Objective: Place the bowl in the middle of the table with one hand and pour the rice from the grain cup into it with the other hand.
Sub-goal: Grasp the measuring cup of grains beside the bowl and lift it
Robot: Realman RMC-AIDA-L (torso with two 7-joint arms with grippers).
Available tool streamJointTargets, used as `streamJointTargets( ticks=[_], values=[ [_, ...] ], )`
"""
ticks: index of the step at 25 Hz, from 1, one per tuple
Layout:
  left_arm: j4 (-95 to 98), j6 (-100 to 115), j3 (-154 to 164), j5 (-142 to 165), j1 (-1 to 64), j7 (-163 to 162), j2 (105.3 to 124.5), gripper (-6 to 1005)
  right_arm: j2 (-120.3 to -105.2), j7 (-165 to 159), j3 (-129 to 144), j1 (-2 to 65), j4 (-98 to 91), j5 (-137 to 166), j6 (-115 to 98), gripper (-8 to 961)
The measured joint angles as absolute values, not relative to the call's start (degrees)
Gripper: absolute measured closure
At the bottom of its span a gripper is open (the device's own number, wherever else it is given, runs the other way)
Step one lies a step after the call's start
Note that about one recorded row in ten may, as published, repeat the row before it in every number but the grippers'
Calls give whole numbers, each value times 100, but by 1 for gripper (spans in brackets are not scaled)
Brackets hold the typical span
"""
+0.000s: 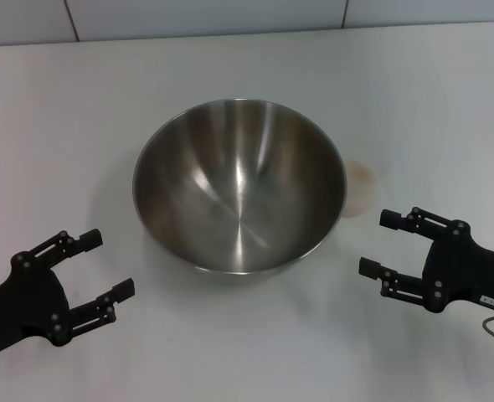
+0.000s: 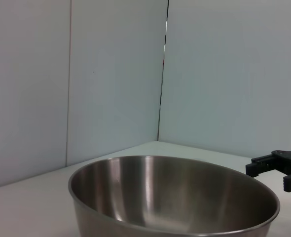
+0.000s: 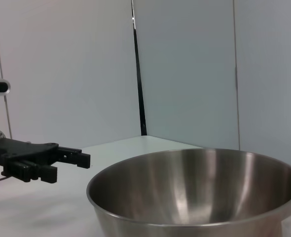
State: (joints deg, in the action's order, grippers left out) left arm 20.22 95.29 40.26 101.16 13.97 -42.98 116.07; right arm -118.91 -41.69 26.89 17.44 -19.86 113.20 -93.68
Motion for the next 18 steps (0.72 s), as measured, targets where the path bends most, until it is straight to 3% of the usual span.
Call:
streamJointTargets(
  ticks=[18],
  values=[
    [2021,9668,4034,10125,1397,-4303,11573,188,-11932,-3455,2072,1439,-1406,10816,-9723,196]
  ],
)
